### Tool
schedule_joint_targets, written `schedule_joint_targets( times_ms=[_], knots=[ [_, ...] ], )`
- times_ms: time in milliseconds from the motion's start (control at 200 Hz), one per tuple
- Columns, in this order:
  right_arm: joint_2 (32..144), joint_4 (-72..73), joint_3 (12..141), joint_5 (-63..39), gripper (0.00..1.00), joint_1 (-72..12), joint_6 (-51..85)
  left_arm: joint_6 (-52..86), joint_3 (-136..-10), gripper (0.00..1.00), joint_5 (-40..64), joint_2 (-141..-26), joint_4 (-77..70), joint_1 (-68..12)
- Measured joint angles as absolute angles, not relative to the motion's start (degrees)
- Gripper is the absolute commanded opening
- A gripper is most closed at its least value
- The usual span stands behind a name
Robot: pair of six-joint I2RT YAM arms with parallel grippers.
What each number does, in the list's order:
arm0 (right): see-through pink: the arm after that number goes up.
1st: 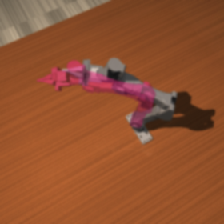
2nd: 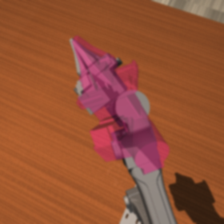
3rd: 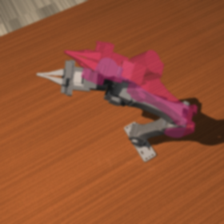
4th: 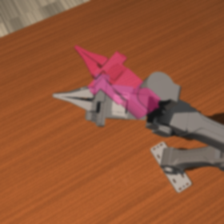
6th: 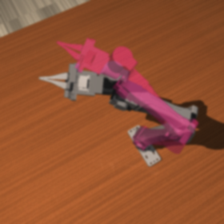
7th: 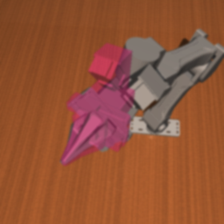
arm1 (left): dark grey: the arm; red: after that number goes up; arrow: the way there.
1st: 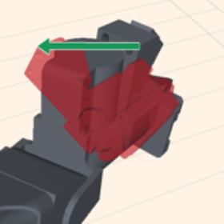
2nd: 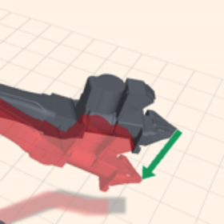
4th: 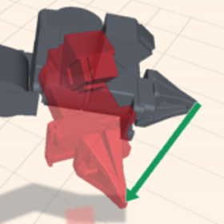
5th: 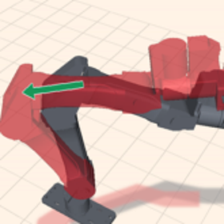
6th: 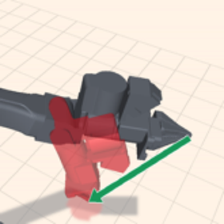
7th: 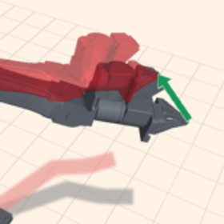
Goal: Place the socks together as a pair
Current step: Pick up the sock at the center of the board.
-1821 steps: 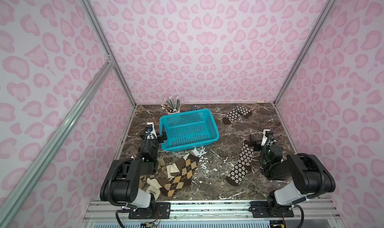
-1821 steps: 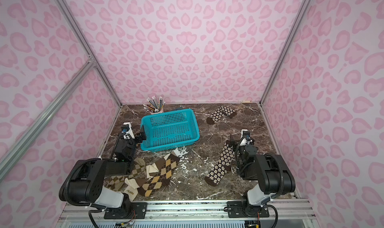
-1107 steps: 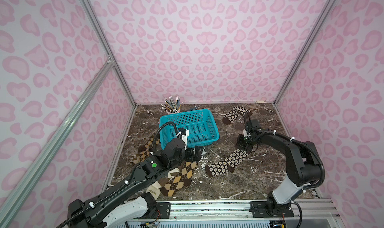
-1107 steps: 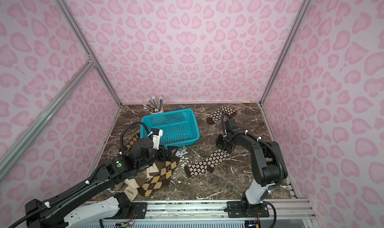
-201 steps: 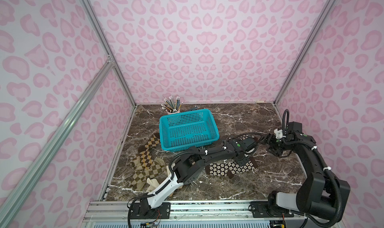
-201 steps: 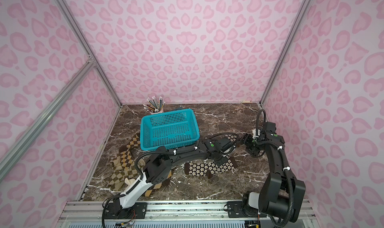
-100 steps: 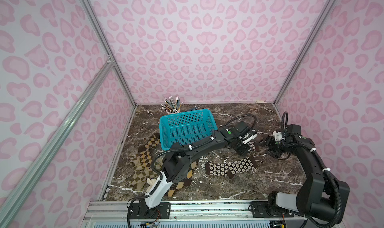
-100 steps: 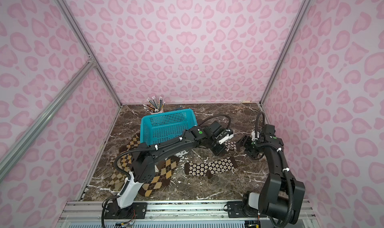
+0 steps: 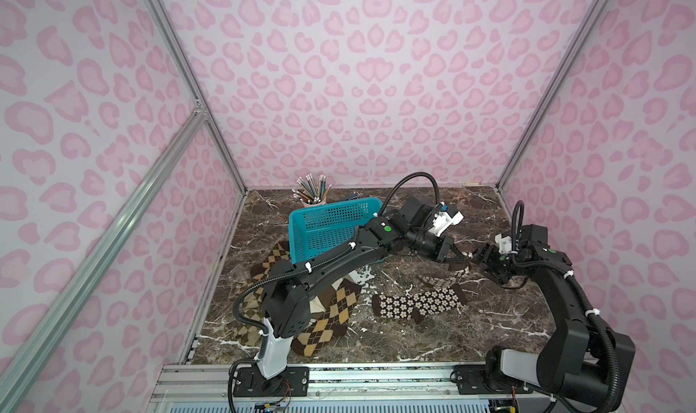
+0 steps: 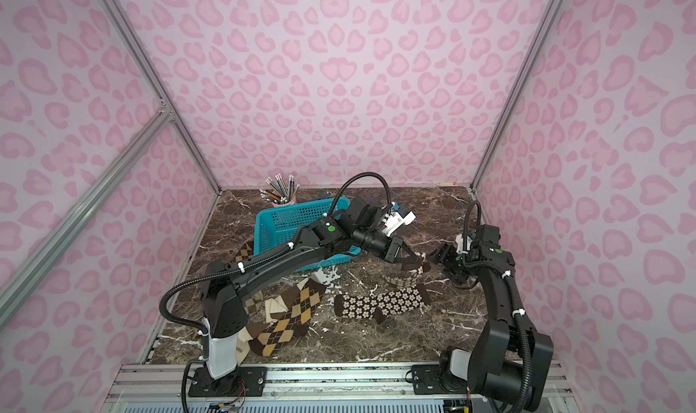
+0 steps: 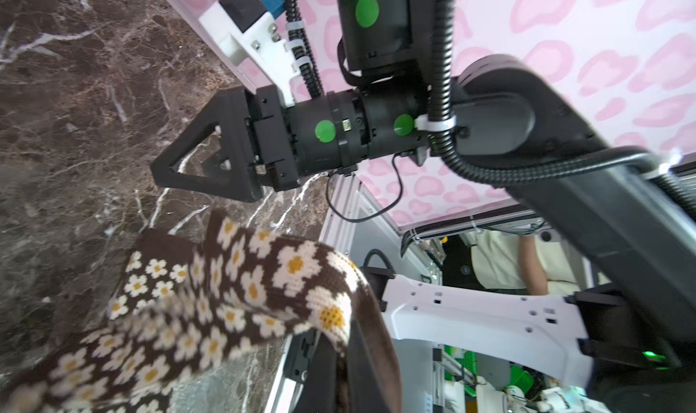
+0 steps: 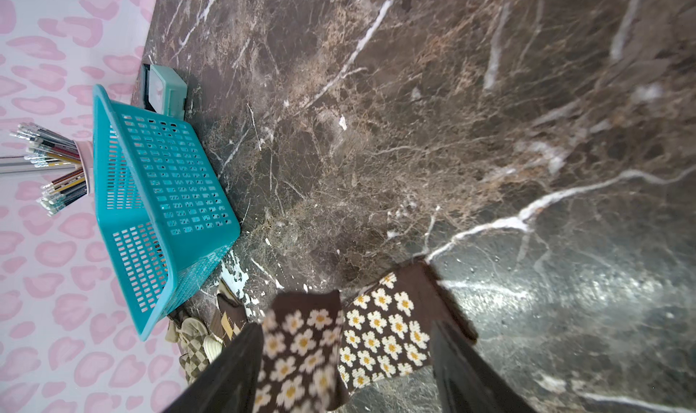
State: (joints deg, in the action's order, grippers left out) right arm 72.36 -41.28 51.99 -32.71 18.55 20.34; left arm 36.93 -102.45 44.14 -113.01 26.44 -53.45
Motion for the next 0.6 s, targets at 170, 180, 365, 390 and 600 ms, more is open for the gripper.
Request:
schedule_joint_targets(
  times_ms=[170,180,365,390,600],
  knots=[
    [71.2,-41.7,52.0,-32.7,0.74,18.5,19.4,47.9,-92.0,0.06,47.2,-109.3,12.3,-53.2],
    [71.1,-41.7,52.0,-32.7,0.74,18.5,19.4,48.4,-91.4,0.06,47.2,-109.1,11.7,-53.2],
    [69.7,-42.8,51.6,-32.6,0.74,18.5,18.2,57.6,-78.1,0.05,46.6,-104.8,1.0,-51.5],
    [69.5,-43.2,51.6,-32.7,0.74,18.5,18.2,57.9,-76.7,0.05,46.2,-103.9,0.0,-51.1],
    [68.0,-43.6,49.0,-32.7,0.74,18.3,17.9,57.5,-65.8,0.05,42.0,-98.3,-0.5,-48.5]
  ],
)
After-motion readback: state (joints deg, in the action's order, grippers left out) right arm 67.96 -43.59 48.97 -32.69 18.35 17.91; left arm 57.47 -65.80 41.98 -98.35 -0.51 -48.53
